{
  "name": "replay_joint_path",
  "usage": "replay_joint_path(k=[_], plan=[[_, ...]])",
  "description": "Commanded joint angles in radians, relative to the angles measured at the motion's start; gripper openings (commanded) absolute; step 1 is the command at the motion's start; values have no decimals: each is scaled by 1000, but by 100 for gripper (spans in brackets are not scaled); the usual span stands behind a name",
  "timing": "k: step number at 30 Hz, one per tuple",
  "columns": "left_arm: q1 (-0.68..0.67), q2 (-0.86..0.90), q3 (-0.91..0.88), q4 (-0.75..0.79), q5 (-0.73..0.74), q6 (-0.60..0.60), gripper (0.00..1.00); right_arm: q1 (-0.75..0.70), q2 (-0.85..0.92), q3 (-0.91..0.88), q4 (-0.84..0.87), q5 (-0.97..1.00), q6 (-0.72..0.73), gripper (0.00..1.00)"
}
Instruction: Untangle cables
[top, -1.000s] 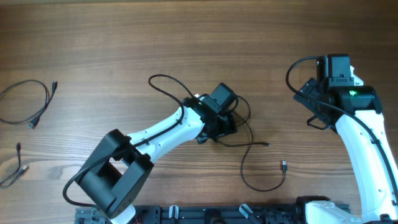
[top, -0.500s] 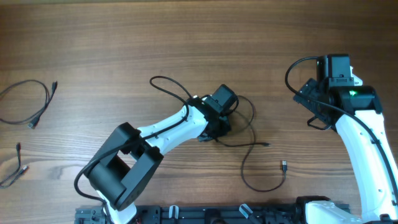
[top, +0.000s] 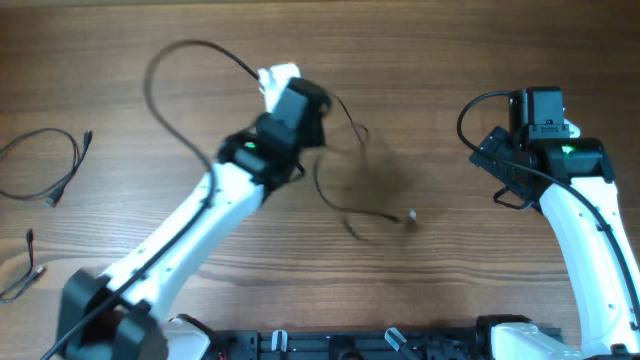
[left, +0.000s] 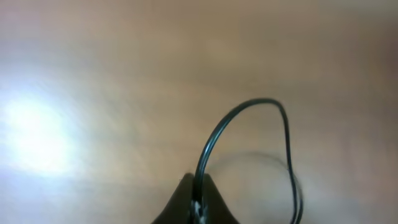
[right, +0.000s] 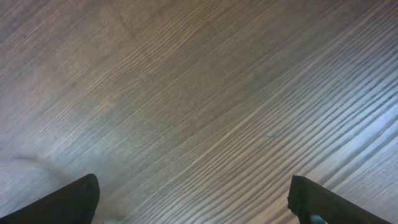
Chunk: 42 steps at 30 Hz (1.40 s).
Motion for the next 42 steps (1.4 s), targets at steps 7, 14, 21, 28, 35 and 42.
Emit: replay_joint_path(k=[7, 14, 21, 28, 35, 42], plan=[[596, -66, 14, 564, -175, 326, 4, -3, -10, 3, 3, -32, -10, 100], [1016, -54, 14, 778, 113, 259, 4, -3, -10, 3, 8, -48, -10, 100], [1052, 31, 14, 825, 152, 238, 4, -3, -10, 3, 14, -53, -10, 100], [1049, 79, 14, 937, 267, 181, 4, -3, -10, 3, 14, -54, -10, 100], [1023, 258, 14, 851, 255, 182, 4, -3, -10, 3, 10, -77, -10, 100], [1065, 340, 14, 619, 131, 182, 100, -3, -10, 3, 3, -77, -21, 100]])
